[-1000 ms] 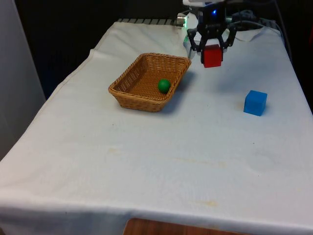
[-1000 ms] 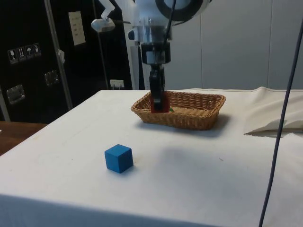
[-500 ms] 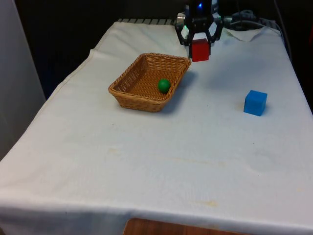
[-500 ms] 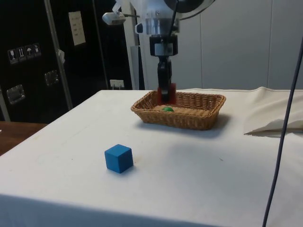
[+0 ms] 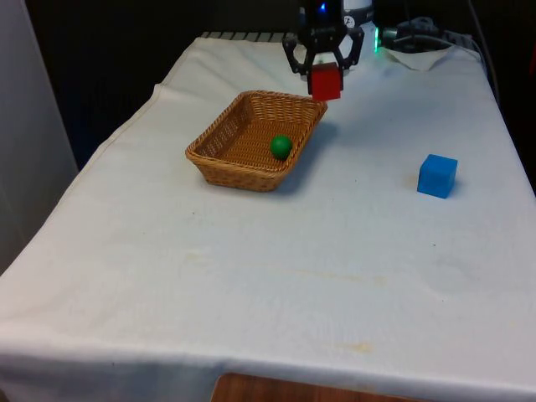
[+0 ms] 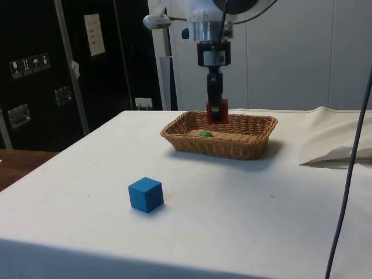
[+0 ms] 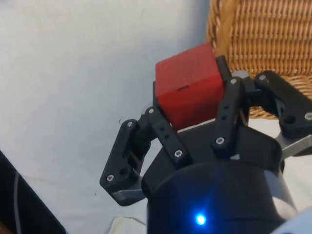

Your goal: Place all non-red objects into the basket.

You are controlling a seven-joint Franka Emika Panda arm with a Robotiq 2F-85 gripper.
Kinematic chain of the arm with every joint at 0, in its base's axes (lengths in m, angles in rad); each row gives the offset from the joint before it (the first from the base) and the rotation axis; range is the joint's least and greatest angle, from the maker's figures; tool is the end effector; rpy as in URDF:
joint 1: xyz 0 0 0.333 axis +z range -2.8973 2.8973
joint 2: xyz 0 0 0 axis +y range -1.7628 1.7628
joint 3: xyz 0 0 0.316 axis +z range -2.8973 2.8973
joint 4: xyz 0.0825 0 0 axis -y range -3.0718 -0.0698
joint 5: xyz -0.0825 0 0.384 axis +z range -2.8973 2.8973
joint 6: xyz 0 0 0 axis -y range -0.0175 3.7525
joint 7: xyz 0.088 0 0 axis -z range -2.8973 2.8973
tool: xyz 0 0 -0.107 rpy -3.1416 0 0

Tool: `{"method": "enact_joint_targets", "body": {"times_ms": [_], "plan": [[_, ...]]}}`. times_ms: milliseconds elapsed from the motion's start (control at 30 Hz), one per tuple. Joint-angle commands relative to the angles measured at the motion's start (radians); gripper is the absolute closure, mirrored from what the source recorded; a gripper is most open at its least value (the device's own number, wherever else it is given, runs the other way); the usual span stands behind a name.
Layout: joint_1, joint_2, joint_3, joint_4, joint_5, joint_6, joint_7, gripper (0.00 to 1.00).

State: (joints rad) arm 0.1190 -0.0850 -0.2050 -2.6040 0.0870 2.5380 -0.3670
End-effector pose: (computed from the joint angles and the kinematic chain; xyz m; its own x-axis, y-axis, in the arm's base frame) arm 0.4346 -0.0373 0.2849 0.9775 0.2076 0.0375 0.2095 -0.9761 -0.0581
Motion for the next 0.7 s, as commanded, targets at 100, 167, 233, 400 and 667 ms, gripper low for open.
{"method": "enact_joint_targets", "body": {"times_ms": [100, 167, 233, 400, 667], "plan": [[-0.007, -0.017, -0.028, -0.029, -0.007, 0.015, -0.025, 1.00], [-0.008, -0.018, -0.033, -0.032, -0.010, 0.018, -0.030, 1.00], [-0.009, -0.017, -0.044, -0.038, -0.014, 0.027, -0.037, 1.00], [-0.013, -0.013, -0.072, -0.054, -0.025, 0.052, -0.058, 1.00], [-0.010, 0.002, -0.120, -0.069, -0.036, 0.089, -0.092, 1.00]]}}
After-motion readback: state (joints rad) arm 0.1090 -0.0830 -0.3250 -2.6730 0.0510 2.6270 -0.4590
